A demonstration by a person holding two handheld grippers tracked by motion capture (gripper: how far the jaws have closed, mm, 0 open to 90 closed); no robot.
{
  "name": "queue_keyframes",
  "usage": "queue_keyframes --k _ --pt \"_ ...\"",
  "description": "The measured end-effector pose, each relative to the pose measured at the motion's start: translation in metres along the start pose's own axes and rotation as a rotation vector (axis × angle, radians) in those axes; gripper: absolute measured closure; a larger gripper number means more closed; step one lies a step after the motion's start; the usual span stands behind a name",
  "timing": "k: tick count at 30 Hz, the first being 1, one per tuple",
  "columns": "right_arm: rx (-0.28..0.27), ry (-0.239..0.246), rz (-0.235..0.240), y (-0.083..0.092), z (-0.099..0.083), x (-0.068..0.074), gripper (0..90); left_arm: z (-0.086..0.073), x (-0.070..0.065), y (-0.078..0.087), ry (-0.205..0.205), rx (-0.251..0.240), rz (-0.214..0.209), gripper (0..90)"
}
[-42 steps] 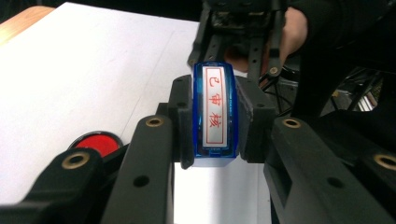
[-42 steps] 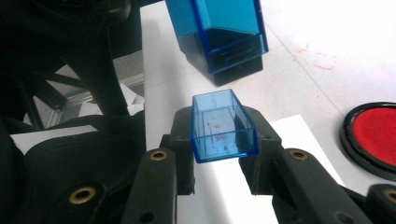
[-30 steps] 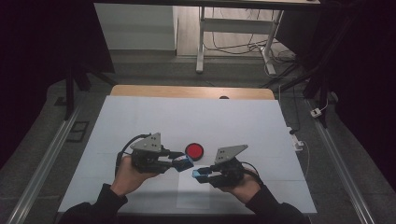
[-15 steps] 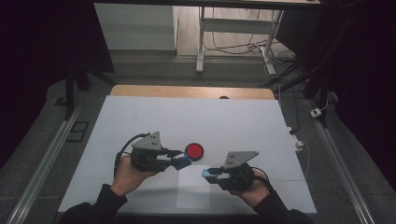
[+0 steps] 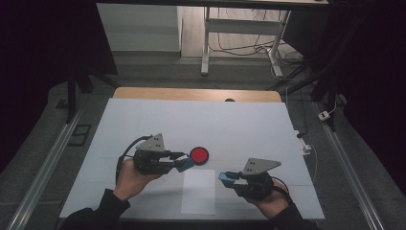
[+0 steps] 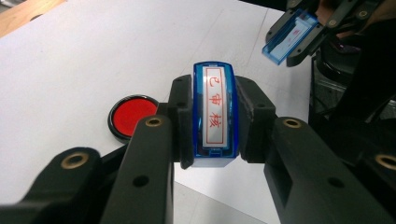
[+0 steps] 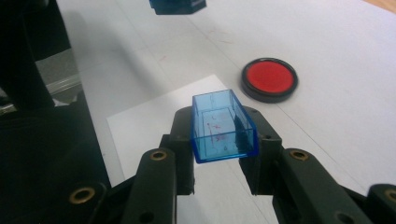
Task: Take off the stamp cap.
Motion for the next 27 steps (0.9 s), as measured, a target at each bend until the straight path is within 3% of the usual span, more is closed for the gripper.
queue_keyframes --k 12,27 --pt "-0.010 -0.054 -0.082 0.029 -0.019 -0.009 68.4 0.000 0.003 0.002 0.028 0.000 0.004 69.8" --pt "-0.020 -0.142 -0.189 0.062 -0.044 -0.021 68.3 0.001 0.006 0.005 0.031 -0.010 0.019 69.8"
Point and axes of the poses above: each handheld gripper's, and its own axes: y roughly backward along the jaws, z roughly out of its top, x roughly to its left, the point moved 5 cm from there along -y, roughly forward along the jaws, and after that the axes turned 1 degree about -z, right-handed, at the moved point
